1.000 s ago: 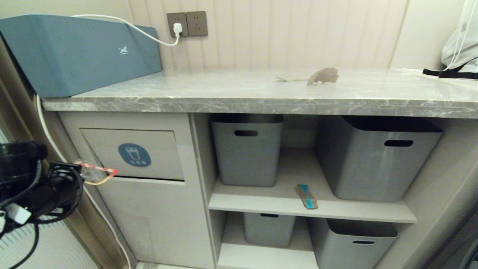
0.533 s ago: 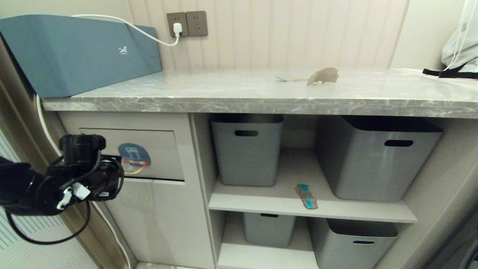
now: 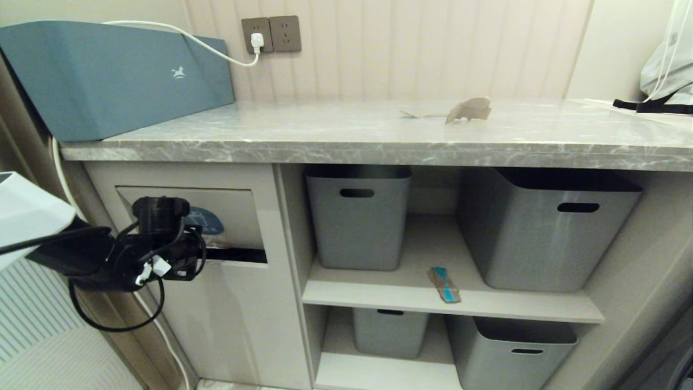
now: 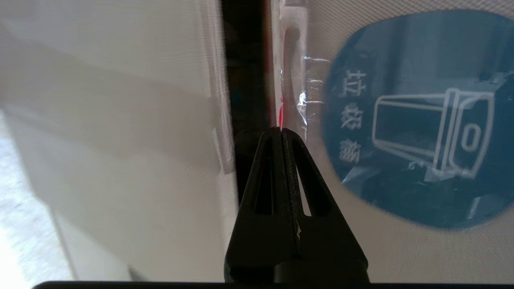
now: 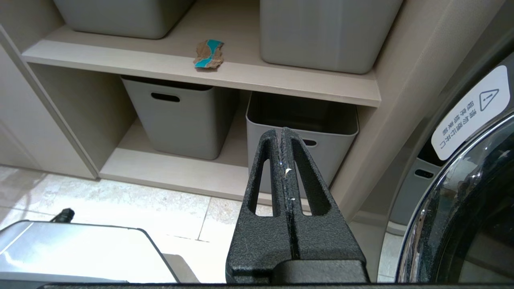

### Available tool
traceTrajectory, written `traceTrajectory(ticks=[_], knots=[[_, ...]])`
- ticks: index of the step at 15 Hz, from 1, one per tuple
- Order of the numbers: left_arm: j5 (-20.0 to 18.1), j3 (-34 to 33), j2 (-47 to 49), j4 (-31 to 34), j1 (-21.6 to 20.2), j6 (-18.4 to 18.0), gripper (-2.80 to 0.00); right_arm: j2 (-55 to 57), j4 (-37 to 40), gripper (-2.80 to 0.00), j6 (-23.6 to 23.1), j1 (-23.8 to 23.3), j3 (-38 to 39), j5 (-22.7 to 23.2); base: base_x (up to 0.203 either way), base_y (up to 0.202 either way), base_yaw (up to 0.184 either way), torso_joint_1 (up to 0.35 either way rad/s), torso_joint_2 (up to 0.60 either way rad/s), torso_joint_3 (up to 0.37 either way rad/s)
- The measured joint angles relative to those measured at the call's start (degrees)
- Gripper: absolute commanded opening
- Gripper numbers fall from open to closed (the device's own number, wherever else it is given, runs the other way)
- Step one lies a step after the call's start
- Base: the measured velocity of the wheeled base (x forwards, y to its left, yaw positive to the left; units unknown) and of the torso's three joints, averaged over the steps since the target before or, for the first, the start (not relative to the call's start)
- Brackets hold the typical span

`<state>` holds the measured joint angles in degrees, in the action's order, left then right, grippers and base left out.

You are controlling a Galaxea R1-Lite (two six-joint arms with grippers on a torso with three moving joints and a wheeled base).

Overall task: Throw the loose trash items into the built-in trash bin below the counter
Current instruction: Put the garbage in the trash can

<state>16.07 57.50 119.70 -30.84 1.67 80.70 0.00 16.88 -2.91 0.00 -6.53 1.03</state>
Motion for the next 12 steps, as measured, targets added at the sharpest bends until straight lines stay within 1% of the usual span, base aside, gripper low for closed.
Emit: traceTrajectory(ticks=[5, 12], knots=[[-0.4, 6.5, 4.8, 0.0, 0.1, 0.0, -2.8, 0.0, 0.0, -2.8, 0.0, 0.0, 0.0, 0.0, 0.0, 0.0, 0.0, 0.0, 0.0, 0.0], [-0.6, 12.7, 8.4, 0.3, 0.3, -0.4, -2.8, 0.0, 0.0, -2.8, 0.0, 0.0, 0.0, 0.0, 0.0, 0.0, 0.0, 0.0, 0.0, 0.0]])
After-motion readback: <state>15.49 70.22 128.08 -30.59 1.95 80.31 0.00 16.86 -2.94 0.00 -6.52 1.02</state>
